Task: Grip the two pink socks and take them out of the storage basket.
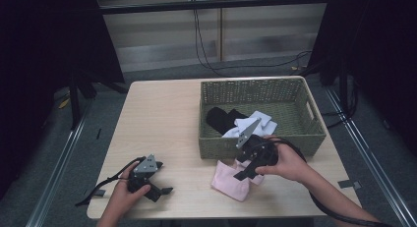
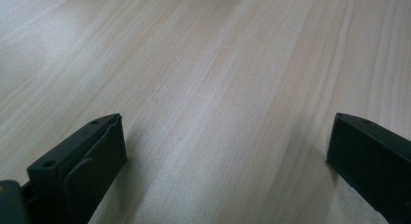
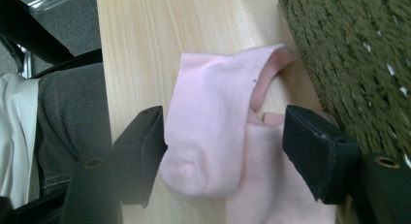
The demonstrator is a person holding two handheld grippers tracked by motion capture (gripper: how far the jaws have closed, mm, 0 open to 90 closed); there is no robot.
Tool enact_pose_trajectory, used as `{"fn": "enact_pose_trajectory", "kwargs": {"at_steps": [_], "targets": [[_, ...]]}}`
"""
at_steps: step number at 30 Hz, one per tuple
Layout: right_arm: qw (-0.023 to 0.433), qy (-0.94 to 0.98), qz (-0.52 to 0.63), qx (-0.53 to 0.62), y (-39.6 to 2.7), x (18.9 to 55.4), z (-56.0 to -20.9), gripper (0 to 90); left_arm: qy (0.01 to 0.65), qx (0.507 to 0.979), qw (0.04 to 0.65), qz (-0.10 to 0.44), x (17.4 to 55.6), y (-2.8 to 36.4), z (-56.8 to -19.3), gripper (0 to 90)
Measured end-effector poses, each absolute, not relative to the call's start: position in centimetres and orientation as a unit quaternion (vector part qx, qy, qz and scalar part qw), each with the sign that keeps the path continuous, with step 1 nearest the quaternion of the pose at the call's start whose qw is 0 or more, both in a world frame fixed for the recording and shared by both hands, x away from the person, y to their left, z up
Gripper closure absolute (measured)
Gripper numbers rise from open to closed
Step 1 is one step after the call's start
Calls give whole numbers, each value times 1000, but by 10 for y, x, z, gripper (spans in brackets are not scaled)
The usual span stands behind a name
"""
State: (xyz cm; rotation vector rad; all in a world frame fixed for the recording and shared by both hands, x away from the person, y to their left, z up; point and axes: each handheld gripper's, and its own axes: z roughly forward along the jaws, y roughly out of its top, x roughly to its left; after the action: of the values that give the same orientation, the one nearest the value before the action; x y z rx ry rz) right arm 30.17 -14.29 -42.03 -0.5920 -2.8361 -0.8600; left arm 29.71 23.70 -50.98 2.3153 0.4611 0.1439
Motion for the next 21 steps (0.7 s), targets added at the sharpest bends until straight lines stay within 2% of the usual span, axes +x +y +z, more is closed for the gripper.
{"fn": "enact_pose_trajectory", "kwargs": {"at_steps": [10, 21], "targets": [[46, -935, -283, -210, -159, 299, -421, 222, 181, 906, 379, 55, 297, 237, -510, 0], [34, -930, -285, -230, -181, 293, -423, 190, 182, 906, 378, 56, 296, 237, -510, 0]]}}
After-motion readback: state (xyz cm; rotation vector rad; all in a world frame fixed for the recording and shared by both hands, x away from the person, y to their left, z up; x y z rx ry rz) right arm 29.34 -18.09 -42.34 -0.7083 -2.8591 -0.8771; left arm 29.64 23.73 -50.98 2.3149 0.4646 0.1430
